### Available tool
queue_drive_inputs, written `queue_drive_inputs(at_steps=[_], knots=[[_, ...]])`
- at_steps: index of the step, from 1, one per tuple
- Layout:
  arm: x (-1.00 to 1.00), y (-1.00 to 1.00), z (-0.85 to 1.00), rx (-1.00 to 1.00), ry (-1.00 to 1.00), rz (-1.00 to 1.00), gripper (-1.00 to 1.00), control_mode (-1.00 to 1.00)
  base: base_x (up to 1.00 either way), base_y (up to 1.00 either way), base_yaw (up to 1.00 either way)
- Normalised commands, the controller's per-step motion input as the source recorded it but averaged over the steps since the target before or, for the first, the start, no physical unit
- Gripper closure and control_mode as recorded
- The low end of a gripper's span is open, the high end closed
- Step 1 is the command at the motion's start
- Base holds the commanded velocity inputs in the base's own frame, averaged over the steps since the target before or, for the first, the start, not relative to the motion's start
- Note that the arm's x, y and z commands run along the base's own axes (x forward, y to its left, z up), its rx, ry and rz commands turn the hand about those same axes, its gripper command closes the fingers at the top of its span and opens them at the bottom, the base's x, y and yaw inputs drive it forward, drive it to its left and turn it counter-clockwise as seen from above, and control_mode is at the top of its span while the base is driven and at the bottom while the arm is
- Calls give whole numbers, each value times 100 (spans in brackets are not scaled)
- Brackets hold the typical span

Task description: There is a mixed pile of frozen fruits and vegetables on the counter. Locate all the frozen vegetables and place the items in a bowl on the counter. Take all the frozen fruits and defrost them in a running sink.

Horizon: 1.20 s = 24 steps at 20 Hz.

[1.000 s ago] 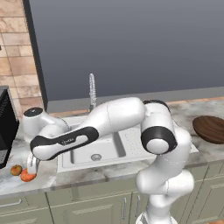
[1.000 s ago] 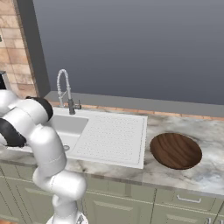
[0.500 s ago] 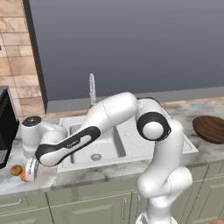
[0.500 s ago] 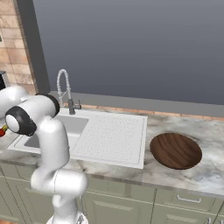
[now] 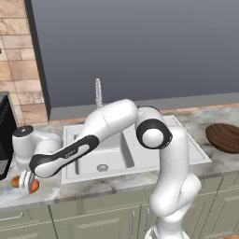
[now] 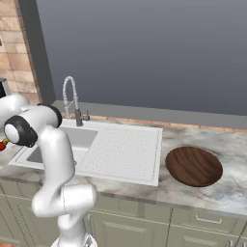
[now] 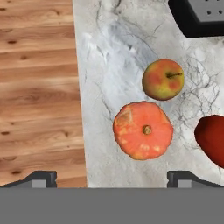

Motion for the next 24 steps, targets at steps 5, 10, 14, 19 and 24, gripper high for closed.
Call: queue_drive_inputs(at_steps=[5,10,14,19,24], knots=[[14,1,-21,-1,0,0,-100,-100,0,0,0],[17,0,-24,-1,0,0,-100,-100,0,0,0],[17,1,-16,0,0,0,-100,-100,0,0,0],[15,6,-15,0,0,0,-100,-100,0,0,0],[7,18,-18,0,0,0,-100,-100,0,0,0]])
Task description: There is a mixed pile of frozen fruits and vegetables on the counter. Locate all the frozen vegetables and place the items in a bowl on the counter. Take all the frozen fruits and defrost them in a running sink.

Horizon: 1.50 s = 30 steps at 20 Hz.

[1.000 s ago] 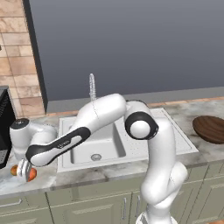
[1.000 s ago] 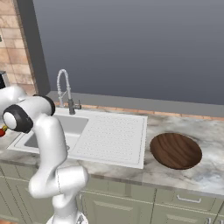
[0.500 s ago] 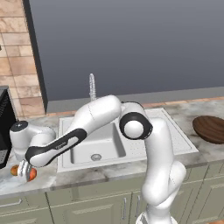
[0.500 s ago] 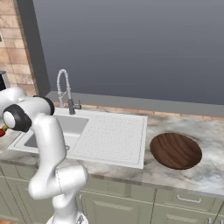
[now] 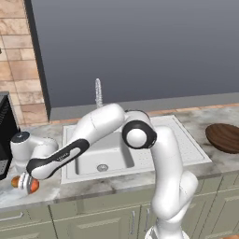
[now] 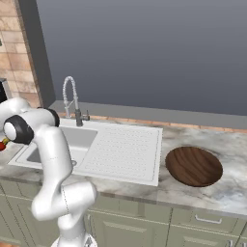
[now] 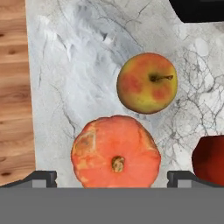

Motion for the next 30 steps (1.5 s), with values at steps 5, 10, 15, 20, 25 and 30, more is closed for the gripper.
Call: queue_drive_inputs(at_steps=[5,10,15,20,25,30], knots=[[2,17,-16,0,1,0,-100,-100,0,0,0],[5,10,-17,0,0,0,-100,-100,0,0,0],[6,1,-18,0,0,0,-100,-100,0,0,0],[1,-1,-28,-1,0,0,-100,-100,0,0,0],[0,0,-35,-2,0,0,100,-100,0,0,0],[0,0,-12,0,0,0,100,-100,0,0,0]])
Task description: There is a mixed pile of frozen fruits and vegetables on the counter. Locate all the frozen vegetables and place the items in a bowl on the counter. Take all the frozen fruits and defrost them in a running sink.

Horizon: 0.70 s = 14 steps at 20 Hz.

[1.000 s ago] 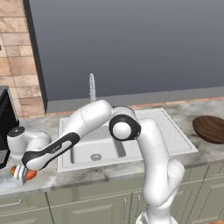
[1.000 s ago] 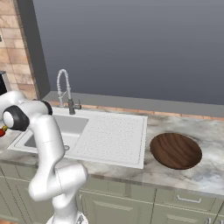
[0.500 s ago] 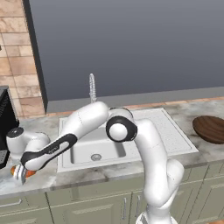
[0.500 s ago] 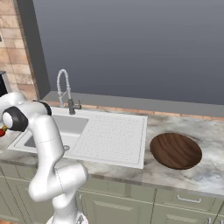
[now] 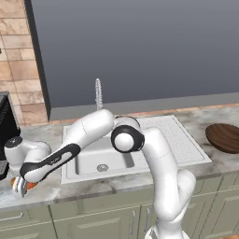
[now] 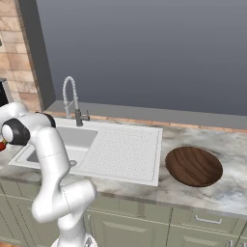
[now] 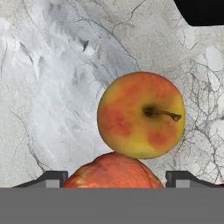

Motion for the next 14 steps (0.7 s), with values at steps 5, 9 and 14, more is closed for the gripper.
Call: queue_drive_inputs(at_steps=[5,9,14], knots=[[0,-19,-1,-1,0,7,100,-100,0,0,0],[-10,-36,24,0,-6,6,100,-100,0,0,0],[-15,-41,55,0,-7,1,100,-100,0,0,0]])
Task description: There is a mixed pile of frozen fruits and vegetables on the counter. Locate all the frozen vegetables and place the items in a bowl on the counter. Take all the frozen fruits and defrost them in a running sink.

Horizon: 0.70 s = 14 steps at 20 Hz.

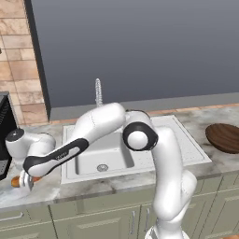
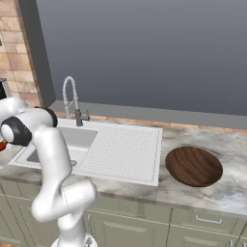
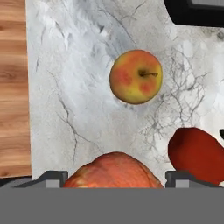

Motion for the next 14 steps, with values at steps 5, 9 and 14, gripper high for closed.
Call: queue_drive_inputs(at_steps=[5,9,14], knots=[[-11,-39,59,1,-4,0,100,-100,0,0,0],[-7,-55,33,2,-2,-1,100,-100,0,0,0],[-2,-58,21,0,-5,-2,100,-100,0,0,0]])
